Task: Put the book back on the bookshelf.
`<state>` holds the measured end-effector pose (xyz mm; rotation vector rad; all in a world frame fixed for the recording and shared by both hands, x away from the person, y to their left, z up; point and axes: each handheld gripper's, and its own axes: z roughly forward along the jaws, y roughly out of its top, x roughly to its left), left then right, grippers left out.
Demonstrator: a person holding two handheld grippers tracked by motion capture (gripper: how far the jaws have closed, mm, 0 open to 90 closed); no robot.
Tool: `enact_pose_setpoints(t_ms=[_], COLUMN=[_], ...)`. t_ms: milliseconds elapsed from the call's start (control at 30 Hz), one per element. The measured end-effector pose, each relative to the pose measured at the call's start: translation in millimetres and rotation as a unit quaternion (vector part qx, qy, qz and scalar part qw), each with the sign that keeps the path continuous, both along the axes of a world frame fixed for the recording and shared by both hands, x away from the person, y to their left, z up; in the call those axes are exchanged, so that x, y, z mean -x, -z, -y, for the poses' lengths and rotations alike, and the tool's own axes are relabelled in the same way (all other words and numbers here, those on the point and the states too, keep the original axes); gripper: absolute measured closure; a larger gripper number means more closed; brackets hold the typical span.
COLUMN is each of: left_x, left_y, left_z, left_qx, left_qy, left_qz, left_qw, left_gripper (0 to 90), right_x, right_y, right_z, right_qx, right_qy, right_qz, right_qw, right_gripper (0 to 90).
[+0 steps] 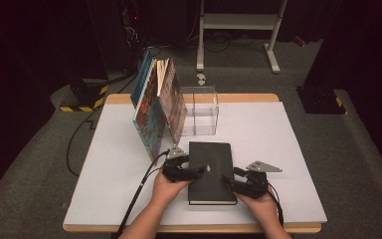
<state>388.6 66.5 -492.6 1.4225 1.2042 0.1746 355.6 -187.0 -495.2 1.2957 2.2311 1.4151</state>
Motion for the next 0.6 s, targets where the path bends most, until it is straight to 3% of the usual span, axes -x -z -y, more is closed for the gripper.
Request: enact_pose_setpoints(t_ms=[100,267,300,367,433,600], left_x=[1.0,-1.5,-2.8,-6.4,-8.3,-9.8], left_y=[-8.9,-15.9,-17.5,-20.2,-21.2,-19.3], left_z=[-4.2,-5.3,-7.1,-13.4,-14.9,-13.3], left_qx=[0.012,0.006,0.015,0.043,0.053,0.052], left_qy=[-0.003,0.008,0.007,0.011,0.013,0.007], left_qz=[0.020,0.021,0.019,0.007,0.007,-0.001], left_qw=[0.9997,0.9997,0.9997,0.9990,0.9985,0.9986], left_gripper=[33.2,39.3,39.3,51.2,52.2,51.8], right_x=[0.5,0.3,0.5,0.6,0.9,1.2], right_y=[-1.2,-2.0,-2.2,-2.8,-3.0,-3.1], right_z=[1.2,2.0,2.2,2.9,3.0,1.9], right_qx=[-0.007,-0.011,-0.012,-0.017,-0.017,-0.011], right_qy=[0.000,-0.002,-0.002,-0.003,-0.002,-0.001], right_qz=[-0.002,0.001,0.001,0.000,0.002,0.006], right_qw=[1.0000,0.9999,0.9999,0.9999,0.9998,0.9999], right_gripper=[37.3,38.3,38.5,39.1,39.4,39.3])
